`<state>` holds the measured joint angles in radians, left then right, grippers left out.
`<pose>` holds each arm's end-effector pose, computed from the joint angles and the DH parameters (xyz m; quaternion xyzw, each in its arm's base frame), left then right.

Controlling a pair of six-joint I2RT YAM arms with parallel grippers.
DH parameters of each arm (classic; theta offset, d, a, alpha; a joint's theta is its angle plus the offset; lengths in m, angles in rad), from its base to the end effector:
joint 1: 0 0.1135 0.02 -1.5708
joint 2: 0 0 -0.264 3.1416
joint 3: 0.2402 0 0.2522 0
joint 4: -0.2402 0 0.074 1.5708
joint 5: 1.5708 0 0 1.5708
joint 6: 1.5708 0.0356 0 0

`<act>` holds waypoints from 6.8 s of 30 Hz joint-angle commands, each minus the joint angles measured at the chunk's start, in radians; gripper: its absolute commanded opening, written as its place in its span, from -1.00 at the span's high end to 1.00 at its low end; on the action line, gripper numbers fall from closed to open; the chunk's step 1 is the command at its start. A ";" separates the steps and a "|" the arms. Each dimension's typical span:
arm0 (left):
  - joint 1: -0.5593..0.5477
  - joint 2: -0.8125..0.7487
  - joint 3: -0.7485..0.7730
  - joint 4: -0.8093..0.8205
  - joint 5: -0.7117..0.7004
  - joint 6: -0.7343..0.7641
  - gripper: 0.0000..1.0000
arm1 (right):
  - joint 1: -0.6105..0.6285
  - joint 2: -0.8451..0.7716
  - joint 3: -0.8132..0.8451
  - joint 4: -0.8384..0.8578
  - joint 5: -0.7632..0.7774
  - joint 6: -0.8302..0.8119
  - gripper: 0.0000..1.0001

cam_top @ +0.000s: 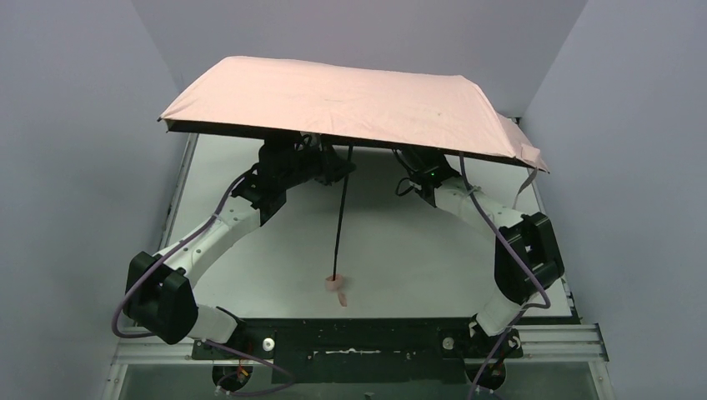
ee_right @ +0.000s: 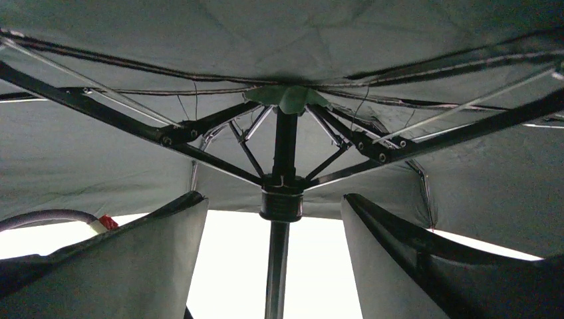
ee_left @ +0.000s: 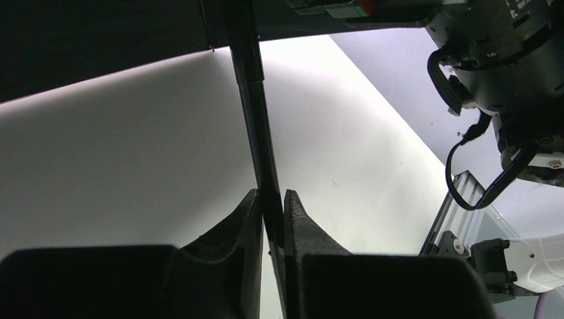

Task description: Put away the umbrella

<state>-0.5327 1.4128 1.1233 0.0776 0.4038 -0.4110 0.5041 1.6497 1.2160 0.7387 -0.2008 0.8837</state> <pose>0.2812 -0.1820 0.3393 0.1721 0.7530 -0.4188 0.4774 0.3400 0.1956 0.3609 0.0317 0.5932 0.5587 0.5788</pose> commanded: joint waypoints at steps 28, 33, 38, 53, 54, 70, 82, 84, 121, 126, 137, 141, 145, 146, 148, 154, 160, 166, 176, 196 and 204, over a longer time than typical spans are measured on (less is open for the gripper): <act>-0.007 0.005 0.026 -0.007 0.109 0.090 1.00 | -0.061 0.113 0.190 0.008 -0.101 0.039 0.43; -0.006 0.006 0.026 -0.013 0.100 0.091 1.00 | -0.060 0.085 0.160 -0.035 -0.123 0.006 1.00; 0.006 -0.002 0.032 -0.023 0.090 0.102 1.00 | -0.047 -0.003 0.059 -0.157 -0.121 -0.001 1.00; 0.035 -0.050 0.189 -0.055 0.035 0.174 1.00 | 0.245 -0.192 -0.158 -0.589 0.247 0.050 1.00; 0.036 -0.052 0.190 -0.050 0.035 0.168 1.00 | 0.243 -0.195 -0.168 -0.573 0.245 0.064 1.00; 0.016 -0.267 -0.136 -0.153 0.107 0.104 -0.43 | 0.096 -0.164 -0.004 -0.349 0.301 0.248 1.00; -0.010 -0.463 -0.352 -0.340 0.035 0.085 -0.38 | 0.068 -0.134 0.038 -0.324 0.272 0.267 1.00; -0.012 -0.476 -0.365 -0.347 0.035 0.084 -0.03 | 0.068 -0.136 0.034 -0.319 0.265 0.267 1.00; -0.014 -0.420 -0.205 -0.367 -0.003 0.082 -0.73 | 0.143 -0.196 -0.184 -0.378 0.296 0.260 1.00; -0.020 -0.498 -0.295 -0.423 -0.012 0.042 -0.80 | 0.120 -0.187 -0.170 -0.371 0.305 0.256 1.00; -0.066 -0.477 -0.316 -0.404 -0.013 0.005 -0.84 | 0.115 -0.165 -0.173 -0.354 0.302 0.279 1.00; -0.095 -0.453 -0.308 -0.386 -0.024 -0.002 -0.84 | 0.115 -0.163 -0.177 -0.353 0.301 0.284 1.00; -0.134 -0.445 -0.324 -0.383 -0.124 -0.049 -0.56 | 0.116 -0.164 -0.177 -0.352 0.304 0.289 1.00; -0.141 -0.452 -0.338 -0.368 -0.145 -0.068 -0.48 | 0.116 -0.165 -0.177 -0.353 0.306 0.290 1.00; -0.156 -0.464 -0.369 -0.335 -0.191 -0.105 -0.36 | 0.116 -0.166 -0.179 -0.352 0.310 0.293 1.00; -0.179 -0.463 -0.415 -0.227 -0.257 -0.132 -0.13 | 0.122 -0.163 -0.187 -0.343 0.310 0.307 1.00; -0.183 -0.441 -0.442 -0.146 -0.260 -0.131 -0.06 | 0.125 -0.163 -0.189 -0.343 0.310 0.309 1.00; -0.188 -0.410 -0.438 -0.116 -0.243 -0.126 0.13 | 0.125 -0.165 -0.198 -0.335 0.313 0.317 1.00; -0.193 -0.436 -0.458 -0.147 -0.213 -0.116 -0.12 | 0.122 -0.171 -0.201 -0.340 0.318 0.317 1.00; -0.194 -0.387 -0.387 -0.139 -0.253 -0.055 1.00 | 0.120 -0.185 -0.217 -0.352 0.315 0.306 1.00; -0.174 -0.318 -0.283 -0.112 -0.304 0.020 1.00 | 0.232 -0.236 -0.254 -0.480 0.260 0.239 1.00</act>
<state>-0.7238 1.0687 0.7280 -0.1356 0.1413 -0.4595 0.6426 1.4868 0.9806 0.2501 0.1200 1.1652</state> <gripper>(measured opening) 0.281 0.247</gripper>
